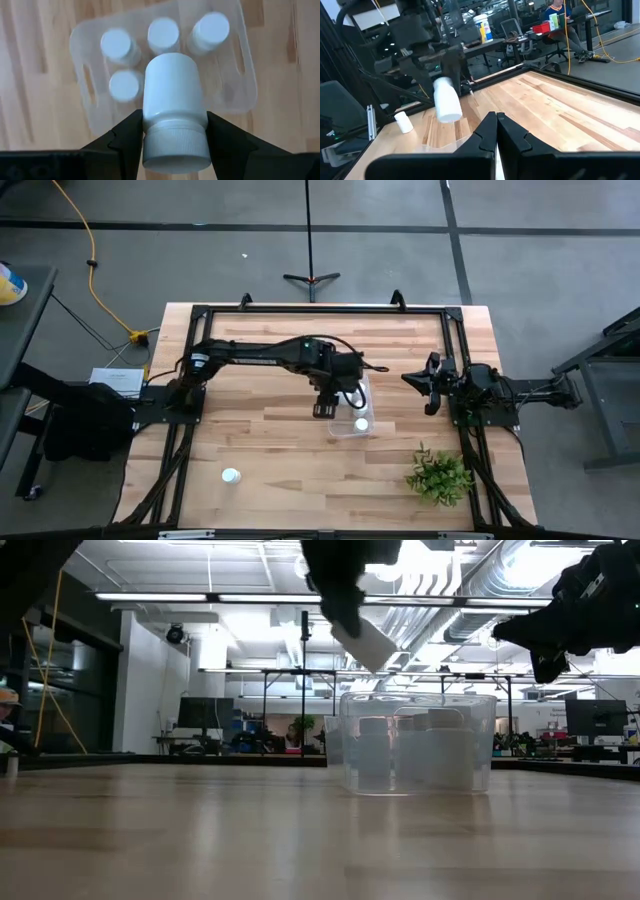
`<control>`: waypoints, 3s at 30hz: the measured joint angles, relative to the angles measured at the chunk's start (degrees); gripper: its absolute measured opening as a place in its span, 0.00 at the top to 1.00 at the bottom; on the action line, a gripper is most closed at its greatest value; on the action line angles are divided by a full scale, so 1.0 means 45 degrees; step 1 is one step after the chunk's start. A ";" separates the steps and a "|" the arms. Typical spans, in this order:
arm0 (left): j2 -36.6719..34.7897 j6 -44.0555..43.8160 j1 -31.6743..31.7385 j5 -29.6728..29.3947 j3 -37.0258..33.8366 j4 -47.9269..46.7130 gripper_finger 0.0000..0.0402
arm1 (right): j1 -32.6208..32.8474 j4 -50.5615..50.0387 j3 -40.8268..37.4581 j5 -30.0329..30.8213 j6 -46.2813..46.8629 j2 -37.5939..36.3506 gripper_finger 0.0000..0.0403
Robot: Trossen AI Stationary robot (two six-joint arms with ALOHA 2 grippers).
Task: Pick and place pill bottles into a basket
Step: Put the top pill bottle into the bin, then put the pill bottle into the bin
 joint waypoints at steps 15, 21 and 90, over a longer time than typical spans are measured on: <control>0.1720 0.0591 -0.0005 0.0079 -0.0025 -0.0485 0.46 | -0.0001 0.0001 -0.0004 -0.0067 0.0015 0.0215 1.00; 0.1978 0.0688 -0.0008 -0.0259 -0.0037 -0.0698 0.46 | -0.0001 0.0001 -0.0005 -0.0072 0.0015 0.0274 1.00; 0.2095 0.1019 -0.0010 -0.1137 -0.0024 -0.2997 0.33 | -0.0001 0.0003 0.0000 -0.0005 -0.0087 0.0269 1.00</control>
